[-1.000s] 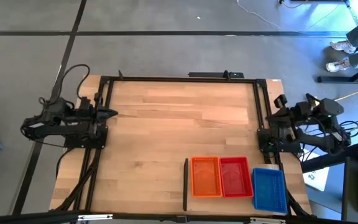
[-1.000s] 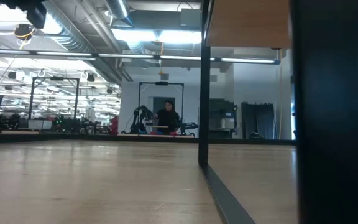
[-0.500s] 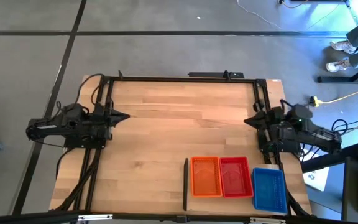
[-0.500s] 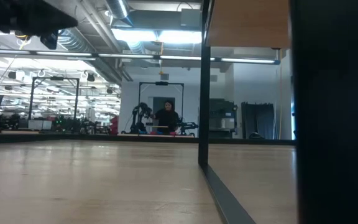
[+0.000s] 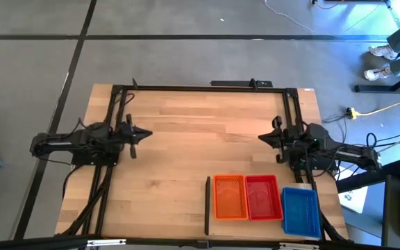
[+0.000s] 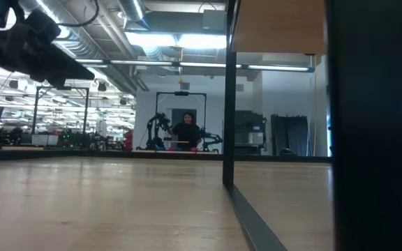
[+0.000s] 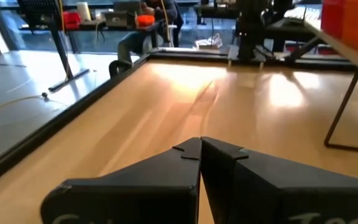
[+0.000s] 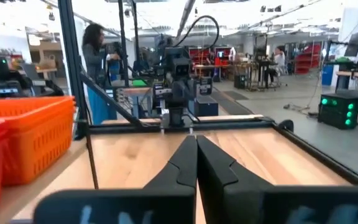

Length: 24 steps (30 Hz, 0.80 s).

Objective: Stack baskets on shelf by color
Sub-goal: Return to Home Position

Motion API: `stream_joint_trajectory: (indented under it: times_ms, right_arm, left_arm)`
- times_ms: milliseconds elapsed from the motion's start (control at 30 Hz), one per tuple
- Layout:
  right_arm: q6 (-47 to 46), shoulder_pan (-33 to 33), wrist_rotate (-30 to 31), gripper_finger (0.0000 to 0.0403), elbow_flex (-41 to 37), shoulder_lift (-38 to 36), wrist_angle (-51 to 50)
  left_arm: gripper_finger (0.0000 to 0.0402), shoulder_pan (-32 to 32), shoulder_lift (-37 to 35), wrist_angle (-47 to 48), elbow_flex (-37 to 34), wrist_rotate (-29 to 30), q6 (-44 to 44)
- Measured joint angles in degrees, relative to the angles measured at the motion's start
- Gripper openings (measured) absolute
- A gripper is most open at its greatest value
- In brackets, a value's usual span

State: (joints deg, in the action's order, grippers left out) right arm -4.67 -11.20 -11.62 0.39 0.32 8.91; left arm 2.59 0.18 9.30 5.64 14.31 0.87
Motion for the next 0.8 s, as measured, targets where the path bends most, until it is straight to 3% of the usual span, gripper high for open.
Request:
stream_joint_trajectory:
  times_ms: [300,567,800]
  right_arm:
    - [6.4,0.0,0.0,0.0000,0.0,0.2,-0.8]
    - [-2.3,0.0,0.0,0.0013,0.0,0.3,-1.4]
    - [-2.5,0.0,0.0,0.0013,0.0,0.3,-1.4]
  left_arm:
    - [0.0000,0.0,0.0,-0.2,-1.5,-2.3,-2.6]
    - [0.0000,0.0,0.0,-0.1,-1.5,-3.3,-3.0]
    - [0.0000,0.0,0.0,0.0,-1.5,-3.3,-3.0]
